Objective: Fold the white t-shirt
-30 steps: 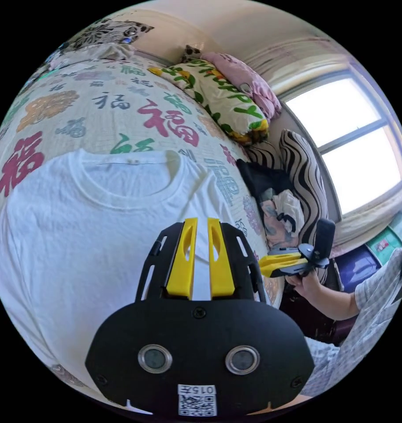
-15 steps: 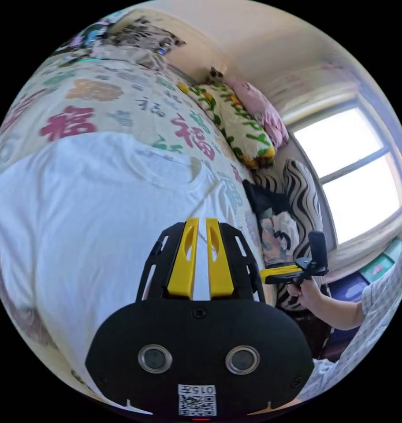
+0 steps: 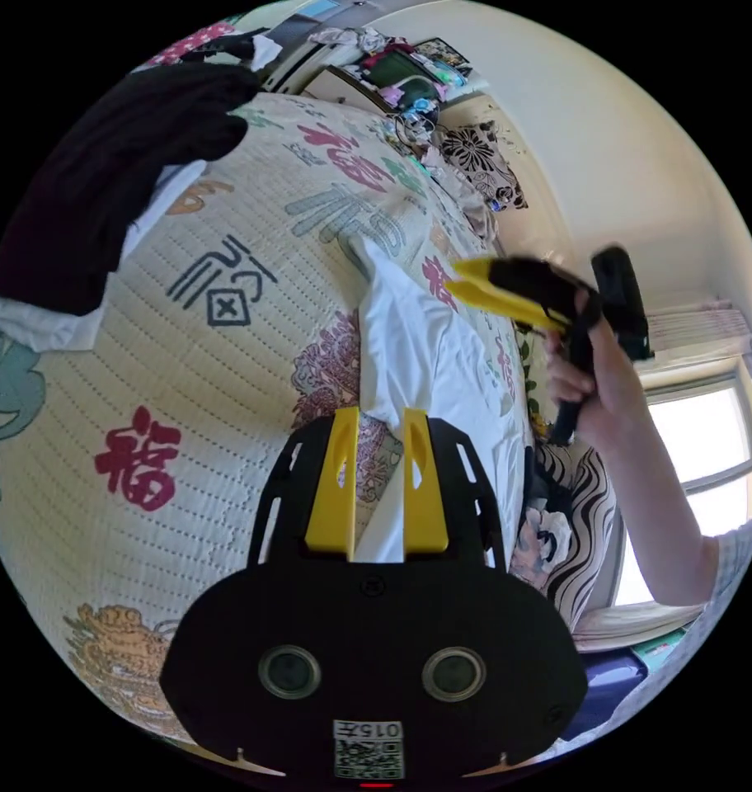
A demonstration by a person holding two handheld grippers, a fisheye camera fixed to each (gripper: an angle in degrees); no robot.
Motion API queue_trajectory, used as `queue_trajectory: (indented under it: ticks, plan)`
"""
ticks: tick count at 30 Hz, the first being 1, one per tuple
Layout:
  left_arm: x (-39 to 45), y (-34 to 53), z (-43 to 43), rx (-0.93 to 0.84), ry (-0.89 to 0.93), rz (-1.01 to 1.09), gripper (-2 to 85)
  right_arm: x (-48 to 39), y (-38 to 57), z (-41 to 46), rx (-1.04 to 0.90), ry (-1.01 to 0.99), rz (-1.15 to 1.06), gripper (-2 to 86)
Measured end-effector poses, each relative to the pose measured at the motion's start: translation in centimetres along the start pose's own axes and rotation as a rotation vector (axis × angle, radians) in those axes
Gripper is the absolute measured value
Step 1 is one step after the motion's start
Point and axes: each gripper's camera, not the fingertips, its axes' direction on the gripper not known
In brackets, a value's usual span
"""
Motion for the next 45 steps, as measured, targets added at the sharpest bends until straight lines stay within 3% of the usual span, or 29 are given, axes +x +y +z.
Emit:
queue_trajectory:
  ticks: [4,8,14,22,30,38,42,45]
  plan:
    - [-1.4,-0.3,-1.2,0.024,0.039,-0.05,3.9,-0.5,-5.6,5.2,-0.141,0.215,0.013,10.0]
    - [-1.8,-0.7,-2.8,0.025,0.071,-0.053,0.7,0.3,-6.9,6.0,-0.147,0.297,0.047,4.4]
    - [0.8,-0.8,-6.0,0.089,0.048,0.026,-0.3,2.8,-5.1,1.3,0.001,0.069,0.082,0.4]
    - [10.8,2.0,-6.7,0.088,-0.081,0.36,-0.3,9.6,7.4,-9.3,0.338,-0.13,0.154,0.6]
    - [15.1,6.4,1.1,-0.122,-0.172,0.523,0.4,17.5,17.0,-7.3,0.327,-0.188,0.375,1.9]
    - [18.0,7.8,3.5,-0.343,-0.142,0.672,4.2,19.2,22.1,-9.2,0.351,-0.065,0.458,7.1]
    - [20.4,7.0,2.9,-0.292,-0.098,0.714,4.6,16.8,22.7,-11.6,0.455,-0.024,0.33,4.5]
    - [20.8,5.8,5.2,-0.293,-0.125,0.703,4.6,16.0,20.6,-9.9,0.329,-0.115,0.224,1.7]
